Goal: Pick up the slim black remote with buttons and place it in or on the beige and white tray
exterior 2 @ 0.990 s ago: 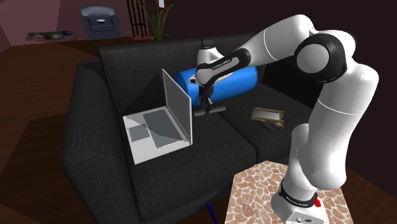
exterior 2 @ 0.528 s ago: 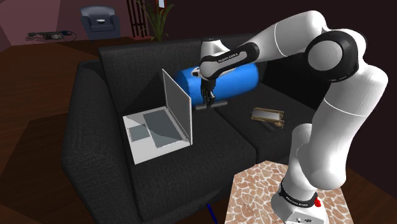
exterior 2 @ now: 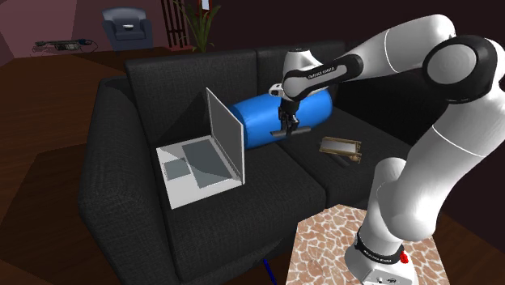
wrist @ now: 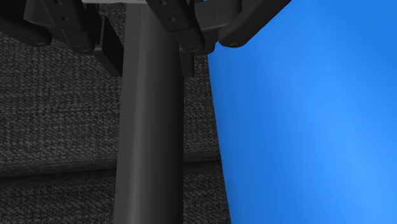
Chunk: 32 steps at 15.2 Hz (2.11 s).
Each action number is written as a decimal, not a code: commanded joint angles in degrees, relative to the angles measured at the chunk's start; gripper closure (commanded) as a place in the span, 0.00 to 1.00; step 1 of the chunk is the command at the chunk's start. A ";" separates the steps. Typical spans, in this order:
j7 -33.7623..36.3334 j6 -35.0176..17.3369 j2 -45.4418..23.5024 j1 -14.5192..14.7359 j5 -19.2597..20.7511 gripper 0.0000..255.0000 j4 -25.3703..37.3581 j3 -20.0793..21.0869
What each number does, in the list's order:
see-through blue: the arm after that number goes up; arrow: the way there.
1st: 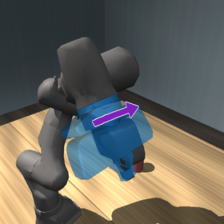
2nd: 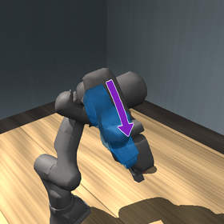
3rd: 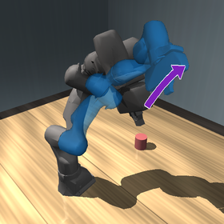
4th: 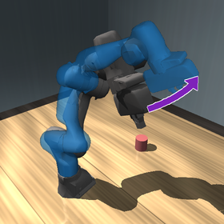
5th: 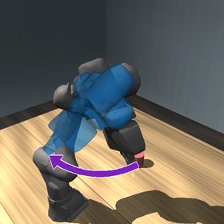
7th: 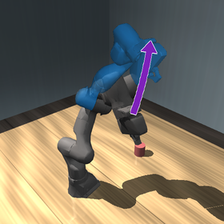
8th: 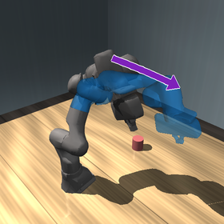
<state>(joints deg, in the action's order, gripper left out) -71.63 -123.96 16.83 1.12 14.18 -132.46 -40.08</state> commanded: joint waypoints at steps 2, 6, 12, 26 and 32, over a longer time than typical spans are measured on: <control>-2.20 0.35 3.91 -2.79 2.97 1.00 -2.72 -1.38; -5.61 1.18 8.37 -6.63 6.44 1.00 -5.32 -3.39; -12.00 2.68 13.45 -12.11 10.84 1.00 -7.21 -7.31; -20.24 -2.95 13.28 -15.37 15.18 1.00 -10.31 -16.87; -20.50 -6.12 11.54 -14.42 15.28 1.00 -11.65 -18.95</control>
<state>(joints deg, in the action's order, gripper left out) -92.11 -129.92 28.41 -13.31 29.42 -144.03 -58.93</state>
